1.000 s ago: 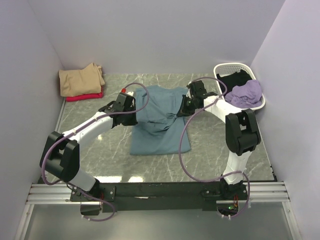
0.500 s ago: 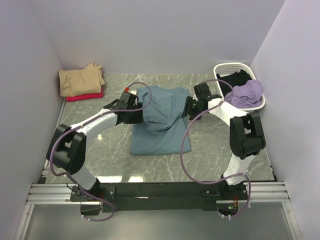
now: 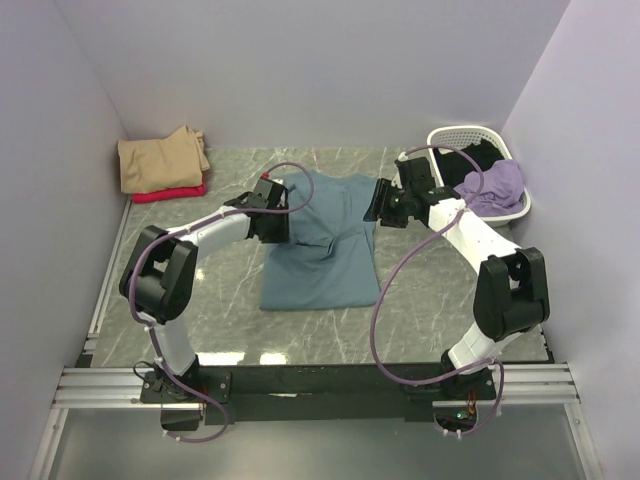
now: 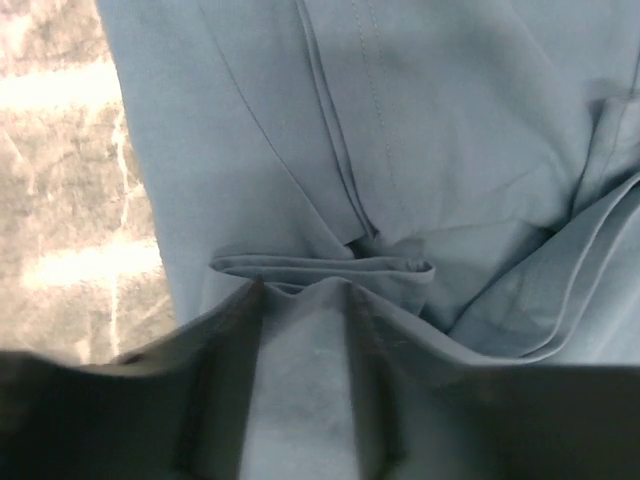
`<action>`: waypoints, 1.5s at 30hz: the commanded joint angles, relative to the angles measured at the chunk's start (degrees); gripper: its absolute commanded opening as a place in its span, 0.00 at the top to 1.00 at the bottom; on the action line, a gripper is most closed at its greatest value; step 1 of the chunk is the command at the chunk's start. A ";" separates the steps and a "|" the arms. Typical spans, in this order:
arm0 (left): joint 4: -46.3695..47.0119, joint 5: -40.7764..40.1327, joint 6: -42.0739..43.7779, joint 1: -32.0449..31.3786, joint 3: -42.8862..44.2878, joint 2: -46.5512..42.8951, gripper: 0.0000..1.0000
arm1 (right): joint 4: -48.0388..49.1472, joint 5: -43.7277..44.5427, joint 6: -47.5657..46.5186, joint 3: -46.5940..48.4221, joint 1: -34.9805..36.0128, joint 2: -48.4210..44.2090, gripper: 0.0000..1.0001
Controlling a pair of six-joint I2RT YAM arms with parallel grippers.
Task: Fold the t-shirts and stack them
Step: Fold the tshirt
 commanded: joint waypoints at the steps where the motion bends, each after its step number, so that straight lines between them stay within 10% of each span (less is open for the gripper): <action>1: 0.27 -1.94 -0.05 -0.11 1.75 -0.73 0.78 | 0.47 -0.45 -0.86 -0.10 -0.12 -3.16 0.41; 2: 0.19 -2.64 -0.05 -0.11 1.75 -0.82 0.99 | 0.55 -0.45 -0.78 -0.10 -0.04 -3.25 0.41; 45: -3.33 -13.99 -0.23 1.47 7.02 4.36 0.99 | 8.45 -20.21 -3.86 -3.52 0.58 9.40 0.44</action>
